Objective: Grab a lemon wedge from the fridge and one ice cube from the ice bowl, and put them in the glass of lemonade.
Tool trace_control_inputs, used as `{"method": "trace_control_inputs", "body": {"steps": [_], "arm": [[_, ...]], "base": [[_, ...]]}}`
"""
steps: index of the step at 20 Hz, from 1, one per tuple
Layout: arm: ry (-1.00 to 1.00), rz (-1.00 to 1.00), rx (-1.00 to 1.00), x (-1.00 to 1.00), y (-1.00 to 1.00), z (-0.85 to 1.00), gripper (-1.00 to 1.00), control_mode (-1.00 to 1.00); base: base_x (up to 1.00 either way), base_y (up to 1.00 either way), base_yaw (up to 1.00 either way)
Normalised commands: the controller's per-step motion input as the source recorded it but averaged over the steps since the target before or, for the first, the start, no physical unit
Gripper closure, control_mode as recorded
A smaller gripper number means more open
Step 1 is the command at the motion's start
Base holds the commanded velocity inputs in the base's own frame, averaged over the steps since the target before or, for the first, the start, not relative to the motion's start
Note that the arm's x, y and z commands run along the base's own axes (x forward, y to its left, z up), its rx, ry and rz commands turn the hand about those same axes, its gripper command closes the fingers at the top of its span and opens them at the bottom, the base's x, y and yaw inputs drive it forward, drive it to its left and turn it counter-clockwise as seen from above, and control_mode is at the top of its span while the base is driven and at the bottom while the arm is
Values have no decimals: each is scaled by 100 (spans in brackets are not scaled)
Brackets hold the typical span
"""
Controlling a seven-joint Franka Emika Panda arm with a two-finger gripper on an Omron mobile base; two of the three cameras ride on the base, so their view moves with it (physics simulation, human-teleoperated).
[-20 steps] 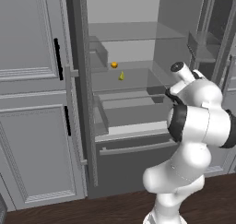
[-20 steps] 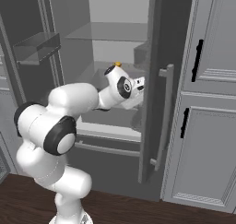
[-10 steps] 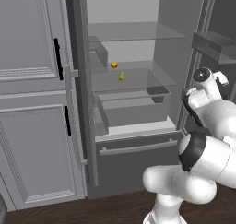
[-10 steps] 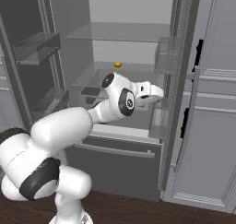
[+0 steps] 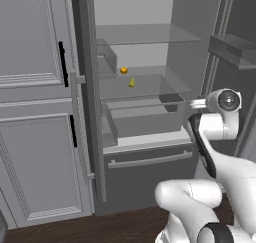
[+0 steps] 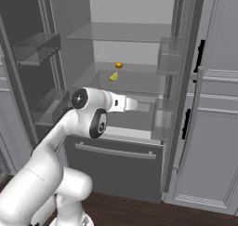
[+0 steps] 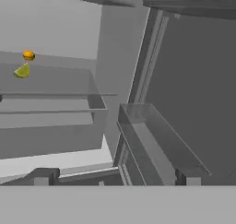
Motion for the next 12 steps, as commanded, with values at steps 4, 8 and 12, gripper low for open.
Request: {"method": "trace_control_inputs", "body": {"steps": [4, 8, 12], "arm": [[5, 23, 20, -83, 100, 83, -100, -100], [15, 30, 20, -86, 90, 43, -100, -100], [2, 13, -1, -71, 33, -3, -100, -100]], "base": [[0, 0, 0], [0, 0, 0], [0, 0, 0]]}}
